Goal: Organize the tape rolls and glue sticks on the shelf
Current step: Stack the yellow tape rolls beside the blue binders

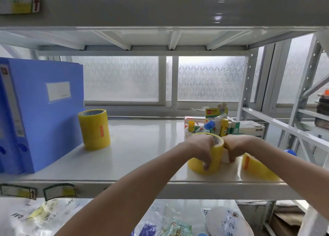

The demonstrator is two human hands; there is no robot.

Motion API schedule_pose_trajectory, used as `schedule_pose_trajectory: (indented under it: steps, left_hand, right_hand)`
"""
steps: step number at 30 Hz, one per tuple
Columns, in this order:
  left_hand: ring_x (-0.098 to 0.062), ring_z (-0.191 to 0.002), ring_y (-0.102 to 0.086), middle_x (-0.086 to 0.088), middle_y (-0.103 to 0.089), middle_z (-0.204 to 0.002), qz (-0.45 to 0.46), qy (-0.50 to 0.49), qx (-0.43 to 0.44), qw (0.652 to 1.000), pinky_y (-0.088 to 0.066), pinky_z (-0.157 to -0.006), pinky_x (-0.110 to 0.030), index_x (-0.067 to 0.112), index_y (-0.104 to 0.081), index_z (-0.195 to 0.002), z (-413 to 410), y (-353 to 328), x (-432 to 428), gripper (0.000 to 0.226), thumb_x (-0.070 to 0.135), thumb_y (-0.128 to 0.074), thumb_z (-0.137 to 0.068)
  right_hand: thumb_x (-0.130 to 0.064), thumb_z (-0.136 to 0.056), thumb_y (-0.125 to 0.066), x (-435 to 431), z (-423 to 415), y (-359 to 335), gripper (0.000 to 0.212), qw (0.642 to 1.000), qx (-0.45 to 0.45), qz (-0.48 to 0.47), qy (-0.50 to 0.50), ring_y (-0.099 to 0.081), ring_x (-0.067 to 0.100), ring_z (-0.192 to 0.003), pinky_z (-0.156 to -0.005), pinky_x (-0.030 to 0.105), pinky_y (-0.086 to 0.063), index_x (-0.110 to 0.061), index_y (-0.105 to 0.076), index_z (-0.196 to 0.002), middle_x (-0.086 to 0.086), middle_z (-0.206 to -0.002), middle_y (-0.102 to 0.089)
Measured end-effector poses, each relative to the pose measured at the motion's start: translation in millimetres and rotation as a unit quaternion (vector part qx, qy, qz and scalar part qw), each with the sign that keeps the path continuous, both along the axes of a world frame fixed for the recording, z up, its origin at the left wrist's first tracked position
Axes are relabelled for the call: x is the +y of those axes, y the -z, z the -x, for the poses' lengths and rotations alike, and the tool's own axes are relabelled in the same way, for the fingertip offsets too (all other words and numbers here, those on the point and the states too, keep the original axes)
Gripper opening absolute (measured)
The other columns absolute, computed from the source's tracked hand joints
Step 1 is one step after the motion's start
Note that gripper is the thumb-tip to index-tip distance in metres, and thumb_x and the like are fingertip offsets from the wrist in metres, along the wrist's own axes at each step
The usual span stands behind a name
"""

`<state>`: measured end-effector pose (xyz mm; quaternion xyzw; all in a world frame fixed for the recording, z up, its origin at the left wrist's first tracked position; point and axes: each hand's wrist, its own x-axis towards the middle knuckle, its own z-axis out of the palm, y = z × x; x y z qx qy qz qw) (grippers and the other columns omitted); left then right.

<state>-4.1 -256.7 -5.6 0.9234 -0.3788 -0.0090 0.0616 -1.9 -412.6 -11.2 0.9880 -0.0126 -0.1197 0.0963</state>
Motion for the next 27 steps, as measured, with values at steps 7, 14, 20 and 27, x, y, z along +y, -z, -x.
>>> schedule_pose_trajectory:
  steps: [7, 14, 20, 27]
  left_hand:
    - [-0.020, -0.088, -0.052, -0.002, -0.055, -0.096, 0.064, 0.002, 0.020, 0.998, -0.051, -0.068, -0.029, 0.013, -0.060, -0.120, 12, 2, -13, 0.065, 0.020, -0.089, -0.062]
    - [-0.022, -0.101, -0.059, -0.004, -0.067, -0.111, 0.108, 0.002, 0.004, 0.994, -0.051, -0.086, -0.038, 0.014, -0.068, -0.108, 5, -20, 30, 0.062, 0.040, -0.091, -0.057]
    - [-0.019, -0.064, -0.046, -0.007, -0.051, -0.070, 0.036, -0.085, 0.022, 0.995, -0.036, -0.061, -0.026, 0.003, -0.063, -0.074, -26, -67, 157, 0.037, 0.036, -0.079, -0.076]
    - [-0.029, -0.106, -0.062, -0.012, -0.063, -0.114, -0.047, -0.354, 0.017, 0.934, -0.051, -0.084, -0.037, 0.008, -0.060, -0.107, -75, -10, 312, 0.049, 0.046, -0.074, -0.078]
  right_hand:
    - [-0.019, -0.069, -0.083, -26, 5, -19, 0.029, 0.998, -0.006, -0.057, 0.005, -0.065, 0.012, -0.087, -0.082, 0.028, -0.056, -0.016, -0.071, -0.094, -0.005, -0.091, -0.070]
    - [-0.015, -0.080, -0.075, -23, 12, -72, 0.019, 0.996, -0.041, -0.075, -0.018, -0.063, 0.012, -0.094, -0.083, 0.023, -0.053, -0.026, -0.065, -0.092, -0.007, -0.093, -0.066]
    - [-0.022, -0.089, -0.066, 60, -25, -98, 0.018, 0.987, -0.096, -0.081, -0.102, -0.065, 0.016, -0.091, -0.082, 0.030, -0.053, -0.015, -0.072, -0.104, -0.003, -0.094, -0.069]
    - [-0.026, -0.087, -0.067, 205, -83, -86, 0.024, 0.967, -0.108, -0.128, -0.193, -0.062, 0.021, -0.100, -0.090, 0.031, -0.049, -0.013, -0.070, -0.107, 0.003, -0.108, -0.070]
